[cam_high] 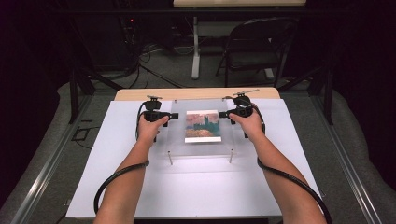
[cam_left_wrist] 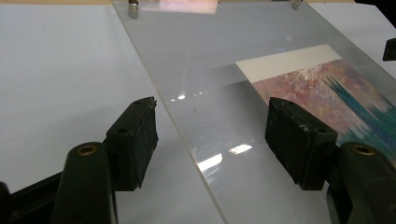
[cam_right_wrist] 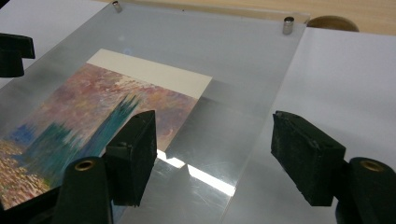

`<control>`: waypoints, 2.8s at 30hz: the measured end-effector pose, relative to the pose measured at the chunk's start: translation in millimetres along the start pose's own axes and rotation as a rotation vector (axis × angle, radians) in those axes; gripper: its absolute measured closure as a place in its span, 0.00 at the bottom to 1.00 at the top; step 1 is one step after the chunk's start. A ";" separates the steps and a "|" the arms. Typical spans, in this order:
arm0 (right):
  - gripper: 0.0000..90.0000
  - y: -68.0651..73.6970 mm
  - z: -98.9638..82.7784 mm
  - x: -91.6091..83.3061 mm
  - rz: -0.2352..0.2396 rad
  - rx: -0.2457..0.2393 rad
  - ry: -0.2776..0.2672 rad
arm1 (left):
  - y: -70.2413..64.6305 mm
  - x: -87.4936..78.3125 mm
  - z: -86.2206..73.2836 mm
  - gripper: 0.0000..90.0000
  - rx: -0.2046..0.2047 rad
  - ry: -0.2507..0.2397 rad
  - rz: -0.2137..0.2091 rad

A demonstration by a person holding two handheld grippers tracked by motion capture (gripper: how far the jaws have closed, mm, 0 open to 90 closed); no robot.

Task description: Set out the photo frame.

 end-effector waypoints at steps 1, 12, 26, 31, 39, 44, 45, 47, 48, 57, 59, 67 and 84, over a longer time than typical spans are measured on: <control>0.34 -0.1 -0.4 0.7 0.004 0.005 0.004 | 0.1 0.5 -0.3 0.38 -0.002 -0.001 -0.003; 0.36 1.6 -3.6 6.3 0.041 0.037 0.029 | -5.9 6.0 -5.0 0.38 0.002 0.023 -0.036; 0.36 -4.4 -12.0 10.9 0.075 0.097 0.056 | -3.6 11.0 -9.8 0.35 -0.052 0.023 -0.059; 0.36 -5.9 -14.0 12.9 0.116 0.146 0.053 | -2.9 12.2 -11.7 0.34 -0.085 0.014 -0.082; 0.35 -4.1 -15.5 14.7 0.131 0.160 0.056 | -5.4 14.1 -13.3 0.32 -0.095 0.001 -0.096; 0.34 -3.3 -15.3 14.7 0.132 0.152 0.055 | -5.3 13.9 -13.8 0.33 -0.096 0.002 -0.095; 0.34 -3.3 -15.3 14.8 0.132 0.151 0.055 | -5.4 13.9 -13.6 0.33 -0.097 0.002 -0.096; 0.34 -3.1 -15.1 14.6 0.122 0.152 0.062 | -5.6 14.1 -13.2 0.33 -0.099 -0.001 -0.095; 0.34 -2.7 -14.8 14.6 0.120 0.154 0.063 | -5.4 13.9 -13.1 0.33 -0.097 0.002 -0.094; 0.34 -2.3 -14.5 14.7 0.117 0.156 0.054 | -4.4 13.1 -13.4 0.35 -0.107 -0.003 -0.096; 0.34 -2.4 -14.4 14.6 0.117 0.152 0.052 | -4.2 13.4 -13.2 0.35 -0.109 -0.011 -0.097; 0.34 -3.1 -15.2 13.9 0.129 0.140 0.033 | -3.9 13.4 -12.9 0.36 -0.113 -0.029 -0.102; 0.34 4.6 -7.7 -0.6 0.125 0.072 -0.044 | -7.5 -1.1 -4.3 0.43 -0.096 -0.108 -0.107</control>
Point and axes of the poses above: each handheld gripper's, and its own axes: x roughly forward along the jaws, z roughly out of its top, y roughly to its left, the point moved 7 cm from there along x, roughly forward along the jaws
